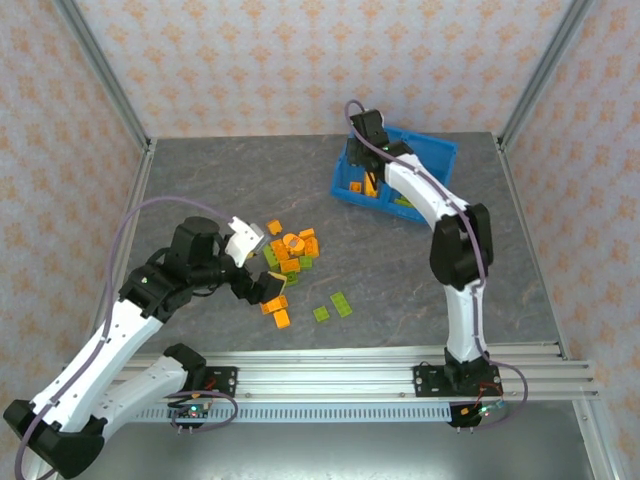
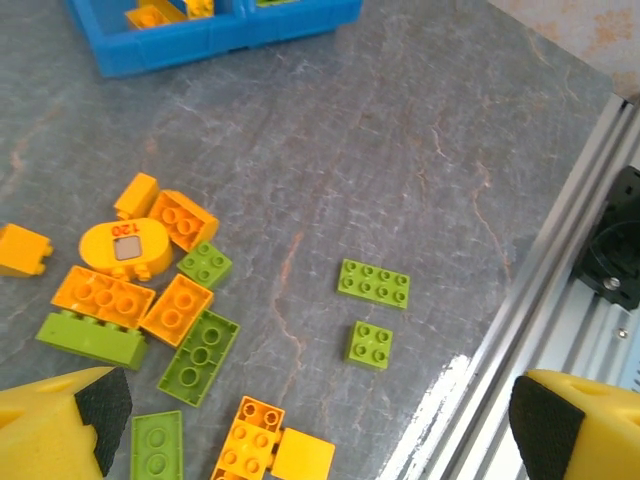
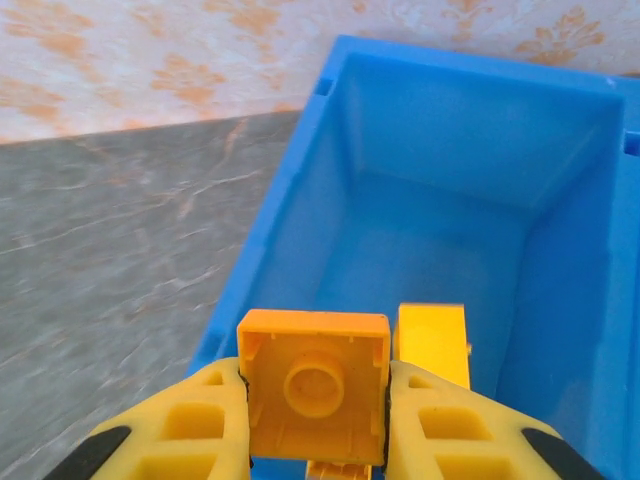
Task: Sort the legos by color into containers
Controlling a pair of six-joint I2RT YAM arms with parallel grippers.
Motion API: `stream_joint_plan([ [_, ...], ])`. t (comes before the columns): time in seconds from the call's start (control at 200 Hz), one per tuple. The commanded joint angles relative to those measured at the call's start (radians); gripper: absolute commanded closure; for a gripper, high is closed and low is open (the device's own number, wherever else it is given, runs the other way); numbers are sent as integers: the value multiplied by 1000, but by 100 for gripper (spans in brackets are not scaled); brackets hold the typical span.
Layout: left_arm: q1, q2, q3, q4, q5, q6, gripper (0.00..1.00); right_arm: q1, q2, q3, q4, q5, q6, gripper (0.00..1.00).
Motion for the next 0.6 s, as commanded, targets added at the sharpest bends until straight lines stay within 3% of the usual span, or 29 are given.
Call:
stream_joint_plan([
  [0.0, 3, -54, -25, 30, -94, 1, 0, -16, 110, 124, -137, 80, 7, 72],
  [0.325, 5, -104, -53, 57, -175, 14, 0, -27, 152, 207, -176, 26, -1, 49],
  [0.596, 5, -83, -52, 53, -259, 4, 0, -22, -55, 81, -176, -88, 33, 47],
])
